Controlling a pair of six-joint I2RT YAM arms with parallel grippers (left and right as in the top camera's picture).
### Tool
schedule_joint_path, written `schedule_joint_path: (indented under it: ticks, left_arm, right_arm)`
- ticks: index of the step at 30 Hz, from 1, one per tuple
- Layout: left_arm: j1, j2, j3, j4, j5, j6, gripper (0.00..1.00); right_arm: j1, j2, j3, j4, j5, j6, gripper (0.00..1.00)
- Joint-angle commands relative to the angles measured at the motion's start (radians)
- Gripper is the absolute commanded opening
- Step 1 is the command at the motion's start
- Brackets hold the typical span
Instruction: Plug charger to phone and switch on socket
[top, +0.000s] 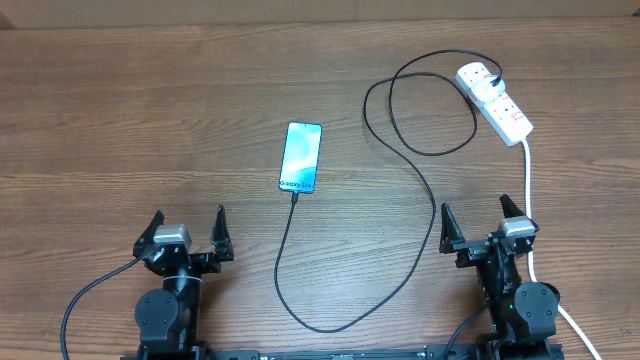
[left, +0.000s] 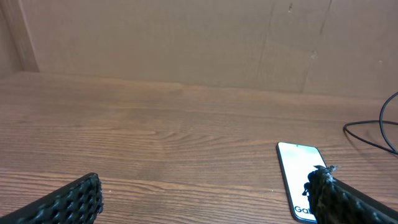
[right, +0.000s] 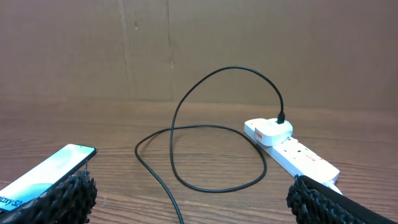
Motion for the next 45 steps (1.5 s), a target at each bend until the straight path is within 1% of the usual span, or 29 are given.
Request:
schedule_joint_path:
  ticks: [1, 18, 24, 45]
  left_arm:
    - [0.004, -0.012, -0.004, 0.001, 0.015, 0.023, 1.0]
    - [0.004, -0.011, -0.004, 0.001, 0.015, 0.023, 1.0]
    - [0.004, -0.011, -0.004, 0.001, 0.015, 0.023, 1.0]
    - [0.004, -0.011, -0.004, 0.001, 0.015, 0.023, 1.0]
  right_arm:
    - [0.005, -0.01, -0.01, 0.006, 0.009, 0.005, 1.0]
    - [0.003, -0.01, -0.01, 0.005, 0.01, 0.005, 1.0]
    - [0.003, -0.01, -0.01, 0.004, 0.014, 0.093, 1.0]
    - [0.003, -0.01, -0.01, 0.005, 0.02, 0.074, 1.0]
